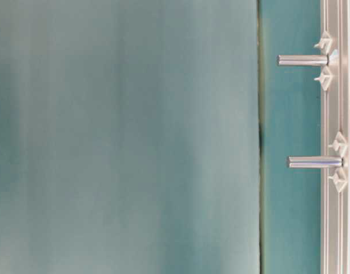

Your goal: Find the location of the shaft and insert the large gear.

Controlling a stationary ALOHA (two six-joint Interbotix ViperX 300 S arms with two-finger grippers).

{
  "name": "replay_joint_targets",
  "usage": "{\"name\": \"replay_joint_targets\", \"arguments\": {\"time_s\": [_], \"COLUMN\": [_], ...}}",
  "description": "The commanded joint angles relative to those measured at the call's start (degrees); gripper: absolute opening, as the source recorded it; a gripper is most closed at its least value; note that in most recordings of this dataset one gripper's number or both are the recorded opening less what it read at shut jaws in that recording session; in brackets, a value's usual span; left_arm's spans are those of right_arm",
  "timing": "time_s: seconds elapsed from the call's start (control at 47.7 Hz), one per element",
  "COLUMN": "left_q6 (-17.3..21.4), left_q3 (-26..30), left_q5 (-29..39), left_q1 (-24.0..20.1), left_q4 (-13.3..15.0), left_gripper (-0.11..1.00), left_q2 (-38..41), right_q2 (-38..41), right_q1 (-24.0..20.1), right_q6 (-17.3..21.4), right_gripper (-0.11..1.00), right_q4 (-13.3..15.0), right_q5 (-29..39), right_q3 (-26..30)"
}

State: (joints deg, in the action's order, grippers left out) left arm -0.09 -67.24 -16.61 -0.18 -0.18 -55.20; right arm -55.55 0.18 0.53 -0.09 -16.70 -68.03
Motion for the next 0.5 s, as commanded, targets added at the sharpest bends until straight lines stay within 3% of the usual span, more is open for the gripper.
{"name": "replay_joint_targets", "arguments": {"time_s": [0.0, 0.084, 0.147, 0.272, 0.482], "left_q6": [-0.09, -0.09, -0.09, -0.26, -0.35], "left_q3": [-0.88, -0.62, -0.53, -0.7, -0.18], "left_q5": [0.26, 1.32, 1.93, 2.9, 4.31], "left_q1": [0.62, 0.62, 0.62, 0.79, 1.23], "left_q4": [-0.79, -0.79, -0.79, -0.79, -0.79], "left_gripper": [0.11, 0.05, -0.01, -0.01, -0.01], "left_q2": [0.53, 0.26, 0.09, -0.18, 0.88], "right_q2": [0.7, 0.53, 0.35, 0.18, 0.18], "right_q1": [0.35, 0.79, 0.79, 0.88, 0.79], "right_q6": [0.0, 0.62, 1.76, 3.43, 4.22], "right_gripper": [0.16, 0.18, 0.08, -0.01, -0.01], "right_q4": [-0.53, -2.11, -2.37, -2.37, -2.29], "right_q5": [-0.26, -0.18, 0.18, 0.26, 2.81], "right_q3": [0.18, -0.09, -0.35, -0.44, -1.05]}}
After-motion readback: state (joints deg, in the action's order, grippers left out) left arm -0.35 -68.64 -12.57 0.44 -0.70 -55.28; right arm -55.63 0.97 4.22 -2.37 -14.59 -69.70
